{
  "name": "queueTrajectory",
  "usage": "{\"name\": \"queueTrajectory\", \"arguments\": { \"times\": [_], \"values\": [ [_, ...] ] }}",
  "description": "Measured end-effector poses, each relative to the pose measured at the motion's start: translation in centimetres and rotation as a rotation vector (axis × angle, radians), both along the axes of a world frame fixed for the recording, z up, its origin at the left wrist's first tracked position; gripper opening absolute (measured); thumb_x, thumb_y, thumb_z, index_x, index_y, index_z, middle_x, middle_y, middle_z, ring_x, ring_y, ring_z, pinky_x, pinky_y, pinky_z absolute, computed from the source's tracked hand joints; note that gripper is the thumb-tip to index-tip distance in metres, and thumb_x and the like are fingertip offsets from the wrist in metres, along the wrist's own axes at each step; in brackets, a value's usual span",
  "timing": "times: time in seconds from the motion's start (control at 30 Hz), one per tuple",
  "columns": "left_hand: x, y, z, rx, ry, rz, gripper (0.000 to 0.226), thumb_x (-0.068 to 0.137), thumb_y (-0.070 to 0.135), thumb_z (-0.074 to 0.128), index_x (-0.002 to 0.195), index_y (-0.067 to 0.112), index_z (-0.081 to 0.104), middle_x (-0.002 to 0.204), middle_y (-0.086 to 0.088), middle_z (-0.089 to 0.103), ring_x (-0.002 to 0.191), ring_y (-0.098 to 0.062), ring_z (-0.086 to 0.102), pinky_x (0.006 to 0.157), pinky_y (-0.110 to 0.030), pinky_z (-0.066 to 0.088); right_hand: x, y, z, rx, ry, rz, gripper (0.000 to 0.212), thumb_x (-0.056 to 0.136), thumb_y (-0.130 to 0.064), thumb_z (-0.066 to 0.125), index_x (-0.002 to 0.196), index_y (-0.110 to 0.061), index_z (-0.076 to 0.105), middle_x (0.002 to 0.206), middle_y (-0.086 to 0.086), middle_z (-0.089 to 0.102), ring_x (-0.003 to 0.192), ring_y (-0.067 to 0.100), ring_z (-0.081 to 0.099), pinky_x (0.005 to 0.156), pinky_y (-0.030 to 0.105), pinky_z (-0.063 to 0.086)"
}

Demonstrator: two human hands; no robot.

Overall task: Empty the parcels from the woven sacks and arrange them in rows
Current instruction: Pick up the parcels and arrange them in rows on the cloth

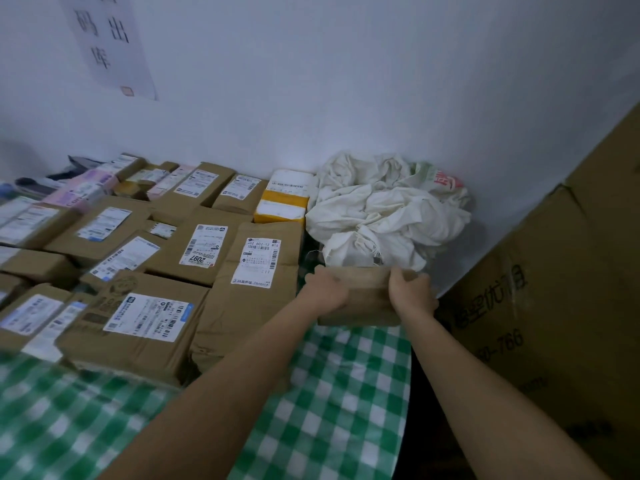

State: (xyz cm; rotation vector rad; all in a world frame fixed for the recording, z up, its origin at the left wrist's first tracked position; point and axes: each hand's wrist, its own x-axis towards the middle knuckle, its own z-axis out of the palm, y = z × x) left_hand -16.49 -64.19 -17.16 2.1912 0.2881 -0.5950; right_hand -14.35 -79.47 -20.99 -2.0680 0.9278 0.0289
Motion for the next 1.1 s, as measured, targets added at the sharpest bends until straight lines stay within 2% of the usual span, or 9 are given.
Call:
{"name": "queueTrajectory", "arguments": {
  "times": [0.17,0.27,0.33,0.43,0.57,0.67,0.77,0.93,1.1],
  "values": [
    [-1.3,2.5,3.6,-0.135,-0.120,0.068,0.060,0.093,0.023,0.041,0.145,0.006,0.016,0.141,-0.014,0.039,0.122,-0.030,0.046,0.100,-0.042,0.043,-1.3,2.2,4.5,-0.043,-0.131,-0.015,0.070,0.093,-0.051,0.041,0.150,-0.013,0.026,0.152,0.014,0.028,0.136,0.035,0.033,0.111,0.047,0.033],
    [-1.7,4.4,5.6,-0.256,-0.235,0.107,0.041,0.097,0.019,0.043,0.134,0.006,0.033,0.126,-0.007,0.046,0.093,-0.013,0.051,0.064,-0.015,0.047,-2.2,4.2,7.0,-0.043,-0.223,-0.011,0.066,0.092,-0.049,0.044,0.146,-0.012,0.031,0.150,0.014,0.031,0.135,0.035,0.033,0.112,0.052,0.029],
    [-2.2,5.7,6.8,-0.313,-0.285,0.132,0.016,0.098,0.017,0.043,0.113,0.013,0.042,0.105,-0.003,0.048,0.075,-0.005,0.045,0.046,-0.011,0.041,-2.6,5.4,8.3,-0.029,-0.291,-0.002,0.061,0.092,-0.046,0.045,0.141,-0.010,0.036,0.147,0.015,0.034,0.133,0.036,0.036,0.111,0.052,0.030],
    [-2.9,8.3,8.3,-0.338,-0.354,0.194,0.025,0.098,0.023,0.042,0.119,0.010,0.038,0.099,-0.001,0.051,0.074,-0.006,0.048,0.052,-0.018,0.043,-3.5,7.8,9.7,0.061,-0.409,0.021,0.050,0.092,-0.043,0.048,0.130,-0.011,0.043,0.137,0.014,0.043,0.123,0.034,0.044,0.099,0.043,0.037],
    [-3.4,11.8,8.9,-0.409,-0.356,0.318,0.033,0.097,0.041,0.042,0.117,0.015,0.039,0.090,0.004,0.050,0.081,-0.014,0.052,0.082,-0.036,0.049,-4.5,10.9,10.6,0.210,-0.520,0.053,0.040,0.092,-0.046,0.049,0.119,-0.016,0.044,0.129,0.010,0.047,0.113,0.029,0.049,0.096,0.043,0.042],
    [-4.1,14.1,8.7,-0.487,-0.338,0.377,0.046,0.091,0.056,0.044,0.116,0.018,0.039,0.106,-0.002,0.054,0.096,-0.021,0.054,0.094,-0.044,0.047,-5.2,12.6,10.8,0.312,-0.557,0.057,0.038,0.093,-0.050,0.052,0.110,-0.016,0.046,0.120,0.006,0.048,0.103,0.023,0.051,0.086,0.038,0.040],
    [-4.6,15.9,8.5,-0.556,-0.338,0.445,0.069,0.083,0.068,0.047,0.131,0.019,0.040,0.125,-0.004,0.052,0.109,-0.026,0.055,0.097,-0.049,0.046,-6.0,13.8,10.7,0.379,-0.584,0.071,0.030,0.093,-0.049,0.053,0.093,-0.021,0.043,0.104,0.002,0.051,0.085,0.014,0.050,0.076,0.033,0.037],
    [-4.9,18.3,7.5,-0.544,-0.351,0.503,0.042,0.087,0.054,0.057,0.095,0.013,0.053,0.107,-0.009,0.060,0.094,-0.024,0.056,0.091,-0.046,0.047,-7.0,15.9,10.3,0.415,-0.647,0.031,0.023,0.091,-0.030,0.062,0.081,-0.020,0.043,0.084,-0.006,0.050,0.075,0.010,0.048,0.065,0.023,0.037],
    [-5.5,19.5,6.7,-0.627,-0.262,0.483,0.041,0.090,0.045,0.060,0.112,0.012,0.053,0.092,0.004,0.057,0.077,-0.008,0.054,0.057,-0.025,0.041,-7.5,16.9,10.3,0.448,-0.689,0.036,0.021,0.089,-0.024,0.065,0.081,-0.018,0.046,0.084,-0.005,0.051,0.073,0.008,0.047,0.066,0.020,0.037]
  ]
}}
